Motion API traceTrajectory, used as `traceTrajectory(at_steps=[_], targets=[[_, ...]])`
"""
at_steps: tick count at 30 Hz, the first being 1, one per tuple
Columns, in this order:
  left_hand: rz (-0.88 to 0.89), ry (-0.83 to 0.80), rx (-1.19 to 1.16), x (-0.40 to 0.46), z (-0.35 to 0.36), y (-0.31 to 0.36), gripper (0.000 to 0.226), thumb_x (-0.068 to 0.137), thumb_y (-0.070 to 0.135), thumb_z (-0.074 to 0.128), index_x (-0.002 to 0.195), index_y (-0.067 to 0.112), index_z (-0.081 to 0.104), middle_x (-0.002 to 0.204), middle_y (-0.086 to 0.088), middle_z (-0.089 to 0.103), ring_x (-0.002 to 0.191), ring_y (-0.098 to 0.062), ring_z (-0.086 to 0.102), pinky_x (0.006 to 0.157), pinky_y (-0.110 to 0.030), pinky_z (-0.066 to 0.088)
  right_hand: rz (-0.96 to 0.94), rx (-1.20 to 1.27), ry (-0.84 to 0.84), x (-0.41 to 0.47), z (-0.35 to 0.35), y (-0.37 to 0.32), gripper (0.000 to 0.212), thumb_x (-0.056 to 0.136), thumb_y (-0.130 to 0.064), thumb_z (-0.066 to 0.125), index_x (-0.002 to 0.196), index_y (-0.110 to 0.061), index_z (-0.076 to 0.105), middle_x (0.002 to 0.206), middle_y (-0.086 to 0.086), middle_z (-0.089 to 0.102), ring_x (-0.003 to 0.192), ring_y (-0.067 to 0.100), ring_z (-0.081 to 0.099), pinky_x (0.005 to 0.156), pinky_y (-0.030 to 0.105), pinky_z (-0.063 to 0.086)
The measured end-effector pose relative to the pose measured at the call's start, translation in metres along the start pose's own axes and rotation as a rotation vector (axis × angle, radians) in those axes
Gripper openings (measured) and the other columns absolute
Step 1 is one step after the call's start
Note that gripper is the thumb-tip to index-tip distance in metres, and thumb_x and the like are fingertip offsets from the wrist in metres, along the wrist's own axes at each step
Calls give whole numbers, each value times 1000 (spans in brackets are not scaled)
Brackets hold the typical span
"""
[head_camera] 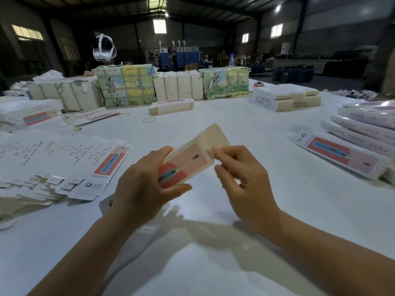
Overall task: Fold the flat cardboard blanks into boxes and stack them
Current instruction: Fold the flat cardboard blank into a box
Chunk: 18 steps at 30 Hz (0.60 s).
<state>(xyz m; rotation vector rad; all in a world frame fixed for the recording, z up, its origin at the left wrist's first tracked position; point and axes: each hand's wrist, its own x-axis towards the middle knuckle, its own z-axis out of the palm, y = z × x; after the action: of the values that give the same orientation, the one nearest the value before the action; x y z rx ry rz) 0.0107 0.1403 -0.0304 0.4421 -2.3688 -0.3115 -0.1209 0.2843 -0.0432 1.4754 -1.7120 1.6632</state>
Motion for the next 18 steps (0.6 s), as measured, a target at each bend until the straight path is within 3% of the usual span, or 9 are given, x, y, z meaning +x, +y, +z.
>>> traceTrajectory(at_steps=[2, 6, 10, 12, 14, 18], targets=[[0, -24, 8, 0, 2, 2, 74, 71, 65, 59, 129, 20, 50, 114, 0, 62, 79, -16, 57, 70, -26, 54, -48, -66, 7, -2, 3, -1, 27, 86, -4, 56, 110, -4, 70, 93, 3, 61, 71, 9, 55, 63, 16, 48], [23, -58, 8, 0, 3, 2, 71, 70, 62, 61, 125, 19, 53, 111, -1, 64, 75, -15, 58, 66, -22, 51, 12, -45, -11, -1, 2, 0, 33, 88, -10, 55, 119, -6, 65, 87, 3, 62, 68, 18, 59, 60, 39, 54], [52, -82, 50, -1, 3, 4, 75, 69, 65, 64, 125, 16, 55, 109, -2, 65, 77, -16, 60, 67, -29, 54, 207, 34, -106, 1, 1, 2, 65, 91, -11, 59, 147, -24, 29, 75, -6, 53, 68, 13, 54, 61, 39, 54], [67, -96, 84, -2, 4, 5, 78, 67, 64, 59, 125, 13, 55, 108, -4, 66, 76, -13, 55, 67, -27, 52, 228, 12, -118, 1, 1, 3, 59, 91, -12, 60, 144, -22, 38, 76, -15, 51, 70, 7, 53, 63, 37, 55], [67, -96, 85, -2, 4, 6, 78, 65, 61, 56, 125, 11, 56, 107, -5, 67, 76, -12, 54, 66, -25, 49, 231, 19, -82, 2, 0, 2, 39, 89, -10, 62, 127, -17, 58, 82, -22, 53, 72, 6, 55, 66, 37, 55], [59, -89, 90, -2, 5, 8, 77, 66, 62, 57, 125, 11, 55, 107, -6, 67, 77, -21, 63, 66, -30, 52, 199, 20, -65, 2, 1, -2, 22, 91, -8, 59, 108, -18, 70, 83, -18, 56, 73, 9, 55, 62, 34, 53]])
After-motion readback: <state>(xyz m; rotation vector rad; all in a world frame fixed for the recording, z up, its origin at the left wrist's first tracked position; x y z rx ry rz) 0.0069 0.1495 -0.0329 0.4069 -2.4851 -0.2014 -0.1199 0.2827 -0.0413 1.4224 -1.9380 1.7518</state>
